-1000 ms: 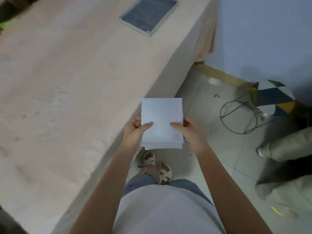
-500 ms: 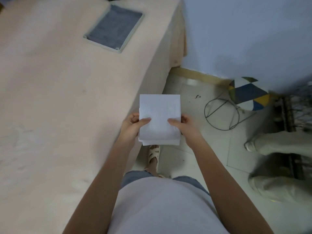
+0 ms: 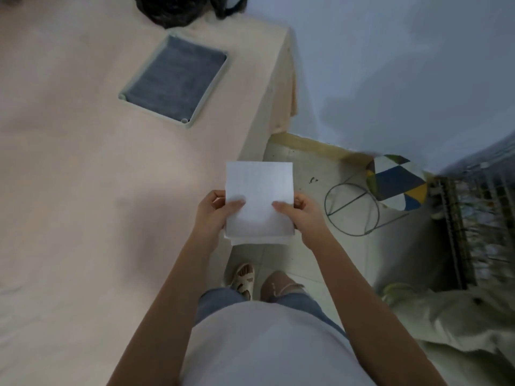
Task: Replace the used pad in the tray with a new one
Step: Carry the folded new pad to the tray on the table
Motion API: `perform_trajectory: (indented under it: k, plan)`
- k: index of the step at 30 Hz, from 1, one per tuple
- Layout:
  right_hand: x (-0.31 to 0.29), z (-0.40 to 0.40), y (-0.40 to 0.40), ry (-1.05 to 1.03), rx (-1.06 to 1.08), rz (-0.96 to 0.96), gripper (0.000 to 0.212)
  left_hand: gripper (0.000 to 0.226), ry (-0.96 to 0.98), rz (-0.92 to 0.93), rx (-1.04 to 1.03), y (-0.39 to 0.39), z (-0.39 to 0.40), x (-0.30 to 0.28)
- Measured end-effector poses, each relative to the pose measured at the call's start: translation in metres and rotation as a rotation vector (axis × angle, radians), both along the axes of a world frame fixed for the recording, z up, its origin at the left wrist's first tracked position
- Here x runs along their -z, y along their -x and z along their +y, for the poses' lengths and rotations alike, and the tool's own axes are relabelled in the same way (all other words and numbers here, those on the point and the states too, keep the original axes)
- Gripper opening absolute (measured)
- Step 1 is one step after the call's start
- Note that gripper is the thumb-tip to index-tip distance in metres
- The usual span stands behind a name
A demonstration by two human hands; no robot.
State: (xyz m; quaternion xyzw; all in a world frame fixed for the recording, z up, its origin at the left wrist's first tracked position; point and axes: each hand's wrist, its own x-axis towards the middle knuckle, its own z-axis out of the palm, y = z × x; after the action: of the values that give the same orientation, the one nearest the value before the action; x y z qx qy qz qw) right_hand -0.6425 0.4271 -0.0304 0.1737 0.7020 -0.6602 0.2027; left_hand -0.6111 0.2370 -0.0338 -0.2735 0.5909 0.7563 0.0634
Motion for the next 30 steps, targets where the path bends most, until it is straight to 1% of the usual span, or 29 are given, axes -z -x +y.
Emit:
perform_trajectory:
  k: [2, 6, 9, 12, 15, 21, 26, 30]
  plan:
    - [0.000, -0.001, 0.009, -0.021, -0.013, 0.008, 0.029, 0.021, 0.004, -0.010, 0.001, 0.008, -0.002, 0.002]
    - [0.001, -0.003, 0.029, -0.036, -0.041, 0.000, 0.024, 0.023, 0.012, -0.046, 0.003, 0.026, -0.005, 0.005]
    - [0.003, -0.007, 0.051, -0.061, -0.078, -0.016, 0.018, 0.024, 0.005, -0.052, -0.039, 0.041, -0.008, 0.007]
    - [0.002, -0.009, 0.079, -0.047, -0.108, -0.025, 0.017, 0.022, -0.007, -0.048, -0.081, 0.059, -0.008, 0.006]
    - [0.002, -0.007, 0.113, -0.034, -0.157, -0.016, 0.019, 0.021, -0.018, -0.058, -0.125, 0.084, -0.001, 0.005]
    - [0.004, 0.003, 0.200, -0.089, -0.244, -0.050, 0.019, 0.022, -0.023, -0.072, -0.225, 0.154, 0.017, 0.000]
    - [0.001, 0.007, 0.262, -0.047, -0.342, -0.022, 0.022, 0.022, -0.032, -0.070, -0.301, 0.200, 0.027, -0.004]
    - [0.000, -0.007, 0.295, -0.019, -0.417, -0.031, 0.026, 0.022, -0.016, -0.070, -0.431, 0.219, 0.023, -0.010]
